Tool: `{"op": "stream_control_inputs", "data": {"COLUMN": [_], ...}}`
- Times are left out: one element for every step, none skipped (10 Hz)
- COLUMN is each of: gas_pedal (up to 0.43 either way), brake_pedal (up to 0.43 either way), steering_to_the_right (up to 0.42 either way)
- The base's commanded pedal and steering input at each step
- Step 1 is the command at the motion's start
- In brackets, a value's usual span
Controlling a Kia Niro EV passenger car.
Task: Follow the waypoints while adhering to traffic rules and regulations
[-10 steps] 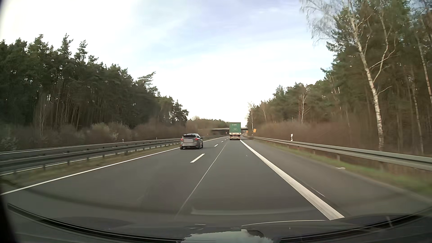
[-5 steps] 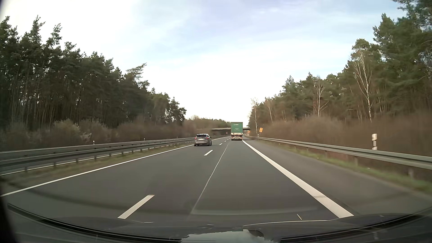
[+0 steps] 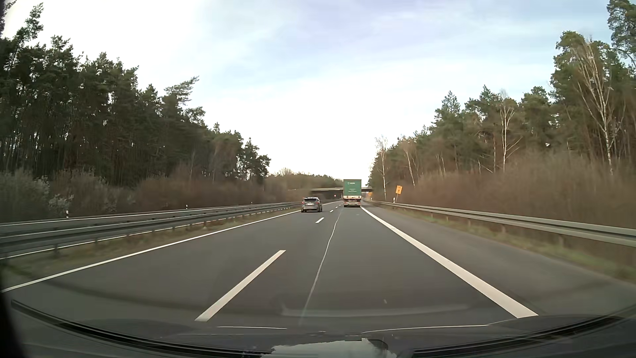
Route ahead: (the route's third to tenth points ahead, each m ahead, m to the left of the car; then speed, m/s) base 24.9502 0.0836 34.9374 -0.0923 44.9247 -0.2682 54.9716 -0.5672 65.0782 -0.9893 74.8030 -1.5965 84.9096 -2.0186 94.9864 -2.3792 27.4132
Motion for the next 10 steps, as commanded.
{"op": "stream_control_inputs", "data": {"gas_pedal": [0.319, 0.319, 0.319, 0.319, 0.319, 0.319, 0.319, 0.319, 0.319, 0.319], "brake_pedal": [0.000, 0.000, 0.000, 0.000, 0.000, 0.000, 0.000, 0.000, 0.000, 0.000], "steering_to_the_right": [-0.003, -0.004, -0.003, -0.003, -0.003, -0.004, -0.004, -0.004, -0.003, -0.003]}}
